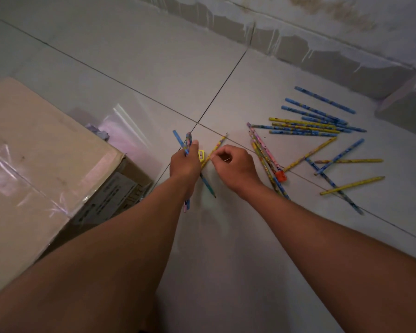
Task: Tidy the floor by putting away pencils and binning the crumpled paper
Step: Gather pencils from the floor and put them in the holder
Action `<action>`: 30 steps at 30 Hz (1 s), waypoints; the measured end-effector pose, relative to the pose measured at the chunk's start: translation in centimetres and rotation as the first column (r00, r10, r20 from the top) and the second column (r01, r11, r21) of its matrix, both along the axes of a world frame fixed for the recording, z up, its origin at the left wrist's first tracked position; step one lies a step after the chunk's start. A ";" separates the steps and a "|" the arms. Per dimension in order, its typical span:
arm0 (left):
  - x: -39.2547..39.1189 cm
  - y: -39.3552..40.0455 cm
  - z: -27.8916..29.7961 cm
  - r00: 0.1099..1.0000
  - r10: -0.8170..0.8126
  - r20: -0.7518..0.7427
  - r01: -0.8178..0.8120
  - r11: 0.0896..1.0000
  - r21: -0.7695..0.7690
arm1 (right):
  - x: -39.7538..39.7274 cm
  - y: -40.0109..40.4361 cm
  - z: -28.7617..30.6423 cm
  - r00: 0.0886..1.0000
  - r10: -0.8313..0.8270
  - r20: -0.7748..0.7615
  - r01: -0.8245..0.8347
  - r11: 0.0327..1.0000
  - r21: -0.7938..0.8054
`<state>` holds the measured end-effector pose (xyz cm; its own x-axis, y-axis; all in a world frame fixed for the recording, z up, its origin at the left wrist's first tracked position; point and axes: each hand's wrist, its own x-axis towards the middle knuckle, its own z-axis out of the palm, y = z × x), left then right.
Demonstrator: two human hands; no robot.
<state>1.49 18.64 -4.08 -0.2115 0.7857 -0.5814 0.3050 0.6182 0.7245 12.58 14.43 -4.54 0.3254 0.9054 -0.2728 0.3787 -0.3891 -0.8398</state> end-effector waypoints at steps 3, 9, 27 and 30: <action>-0.6 0.3 -0.6 0.999 0.007 -0.051 -0.007 1.000 -0.010 | 0.4 0.9 -0.6 0.945 0.147 0.292 -0.169 0.984 0.050; -0.9 0.0 -1.2 0.998 0.039 -0.039 -0.040 0.999 -0.008 | 1.0 2.1 -1.9 0.687 0.443 0.576 -0.463 0.878 -0.123; 2.8 -2.2 0.4 1.000 0.004 0.018 -0.003 0.998 -0.068 | 3.0 -3.0 0.1 0.985 0.030 0.171 -0.024 0.999 -0.037; 4.5 -2.2 1.0 0.994 -0.070 0.088 0.074 0.996 -0.043 | 3.4 -3.3 1.2 0.998 0.008 0.067 -0.007 1.000 -0.016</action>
<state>6.01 16.48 -3.11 -0.1030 0.7692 -0.6306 0.2873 0.6299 0.7215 16.02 11.09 -3.35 0.3364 0.9037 -0.2648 0.4366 -0.3988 -0.8065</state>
